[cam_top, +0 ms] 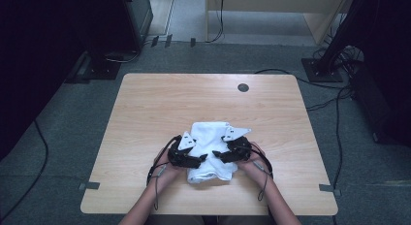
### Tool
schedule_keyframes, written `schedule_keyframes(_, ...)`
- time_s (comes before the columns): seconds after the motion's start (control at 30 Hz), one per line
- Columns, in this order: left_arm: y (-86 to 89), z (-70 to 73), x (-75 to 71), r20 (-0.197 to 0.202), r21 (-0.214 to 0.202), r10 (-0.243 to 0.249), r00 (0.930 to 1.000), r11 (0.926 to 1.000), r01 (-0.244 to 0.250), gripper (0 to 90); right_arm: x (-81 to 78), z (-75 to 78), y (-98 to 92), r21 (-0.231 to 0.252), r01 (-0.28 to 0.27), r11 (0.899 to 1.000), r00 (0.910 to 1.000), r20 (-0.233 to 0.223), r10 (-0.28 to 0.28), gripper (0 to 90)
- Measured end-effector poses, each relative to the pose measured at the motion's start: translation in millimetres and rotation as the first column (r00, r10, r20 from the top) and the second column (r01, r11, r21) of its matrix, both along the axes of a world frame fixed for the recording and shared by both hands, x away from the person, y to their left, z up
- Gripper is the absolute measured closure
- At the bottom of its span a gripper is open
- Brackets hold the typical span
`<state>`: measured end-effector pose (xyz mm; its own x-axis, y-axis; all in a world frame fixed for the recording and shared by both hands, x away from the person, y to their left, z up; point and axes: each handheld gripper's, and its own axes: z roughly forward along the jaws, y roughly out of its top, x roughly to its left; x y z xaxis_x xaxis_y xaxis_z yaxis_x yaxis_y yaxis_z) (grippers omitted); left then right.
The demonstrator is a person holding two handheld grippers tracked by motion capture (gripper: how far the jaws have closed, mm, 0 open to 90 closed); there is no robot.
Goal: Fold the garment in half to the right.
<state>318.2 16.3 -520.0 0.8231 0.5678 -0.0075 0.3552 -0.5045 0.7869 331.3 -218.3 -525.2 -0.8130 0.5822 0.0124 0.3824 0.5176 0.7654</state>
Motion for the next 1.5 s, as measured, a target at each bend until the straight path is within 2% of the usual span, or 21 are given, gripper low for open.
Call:
schedule_keyframes(0.13,4.4,5.7,0.3,-0.044,-0.06,0.036,0.9984,0.9974,-0.039,26.1,-0.7,-0.1,-1.6,0.026,0.013,1.0,0.9999,-0.009,-0.012,30.7)
schedule_keyframes(0.23,6.2,12.5,-3.6,-0.041,-0.078,0.054,0.9977,0.9953,-0.058,26.1,-0.3,1.0,-3.3,0.041,0.017,0.999,0.9997,-0.02,-0.017,30.6)
schedule_keyframes(0.37,6.5,19.4,-13.5,-0.056,-0.106,0.06,0.9966,0.9922,-0.066,26.1,-0.2,2.4,-4.1,0.035,0.03,0.999,0.9995,-0.014,-0.03,30.3)
schedule_keyframes(0.47,2.6,19.1,-22.4,-0.05,-0.081,0.043,0.9978,0.9956,-0.047,26.1,-0.3,1.9,-3.6,0.029,0.033,0.999,0.9994,-0.015,-0.032,30.3)
schedule_keyframes(0.53,-0.7,16.8,-26.9,-0.03,-0.053,0.035,0.999,0.9979,-0.036,26.2,-0.6,1.3,-2.8,0.021,0.036,0.999,0.9992,-0.017,-0.036,30.3)
schedule_keyframes(0.77,-9.3,9.9,-34.1,0.011,0.01,0.014,0.9998,0.9998,-0.014,26.3,-1.4,0.0,-0.9,0.006,0.041,0.999,0.9991,-0.009,-0.041,30.4)
schedule_keyframes(1.07,-12.4,3.1,-40.8,0.039,0.026,0.011,0.9992,0.9996,-0.012,27.2,-1.4,-1.9,-1.5,0.013,0.048,0.999,0.9988,-0.006,-0.048,30.4)
schedule_keyframes(1.17,-15.1,0.2,-44.1,0.063,0.045,0.003,0.998,0.999,-0.006,27.3,-0.4,-2.7,-2.2,0.015,0.052,0.999,0.9986,-0.006,-0.052,30.3)
schedule_keyframes(1.33,-14.3,-3.1,-44.7,0.061,0.026,0.002,0.9982,0.9996,-0.004,28.1,0.3,-4.0,-3.1,0.024,0.056,0.998,0.9984,-0.004,-0.056,30.3)
schedule_keyframes(1.5,-14.0,-2.2,-43.5,0.055,0.026,-0.003,0.9985,0.9997,0.002,28.0,0.4,-3.9,-3.1,0.023,0.066,0.998,0.9978,-0.005,-0.066,30.2)
